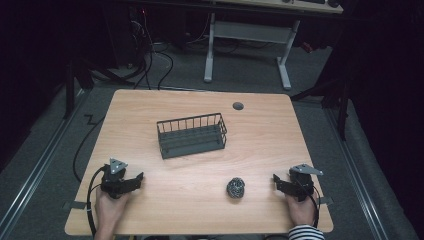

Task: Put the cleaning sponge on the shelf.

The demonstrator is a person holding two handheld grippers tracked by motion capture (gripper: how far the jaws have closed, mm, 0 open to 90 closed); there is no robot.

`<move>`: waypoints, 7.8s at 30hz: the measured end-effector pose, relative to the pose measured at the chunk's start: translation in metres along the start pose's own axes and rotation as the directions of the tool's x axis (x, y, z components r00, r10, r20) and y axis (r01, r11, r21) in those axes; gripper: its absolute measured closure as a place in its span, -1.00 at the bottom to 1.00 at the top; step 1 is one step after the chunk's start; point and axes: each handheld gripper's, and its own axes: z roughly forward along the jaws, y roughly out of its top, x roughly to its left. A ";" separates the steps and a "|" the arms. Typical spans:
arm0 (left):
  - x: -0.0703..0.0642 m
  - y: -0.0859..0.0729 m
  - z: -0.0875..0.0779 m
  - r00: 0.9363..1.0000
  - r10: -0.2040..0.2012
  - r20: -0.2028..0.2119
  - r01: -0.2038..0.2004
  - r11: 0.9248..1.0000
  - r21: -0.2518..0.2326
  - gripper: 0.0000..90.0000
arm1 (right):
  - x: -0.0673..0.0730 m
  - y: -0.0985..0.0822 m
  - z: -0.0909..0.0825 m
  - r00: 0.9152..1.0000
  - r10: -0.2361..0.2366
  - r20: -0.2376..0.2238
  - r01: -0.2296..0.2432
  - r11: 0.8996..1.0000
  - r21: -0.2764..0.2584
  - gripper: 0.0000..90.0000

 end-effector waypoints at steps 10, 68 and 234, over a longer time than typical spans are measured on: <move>0.000 0.000 0.000 1.000 0.001 0.003 -0.001 1.000 0.001 -0.50 | 0.000 0.000 0.000 1.000 0.003 0.002 -0.003 1.000 0.001 -0.33; -0.024 0.064 -0.027 0.982 0.003 0.187 0.016 0.995 -0.100 -0.37 | 0.002 -0.001 -0.001 1.000 -0.001 -0.002 0.001 1.000 0.000 -0.33; -0.030 0.063 -0.036 0.991 0.023 0.131 -0.011 0.996 -0.089 -0.27 | 0.005 -0.001 -0.001 1.000 -0.014 -0.018 0.014 1.000 0.003 -0.33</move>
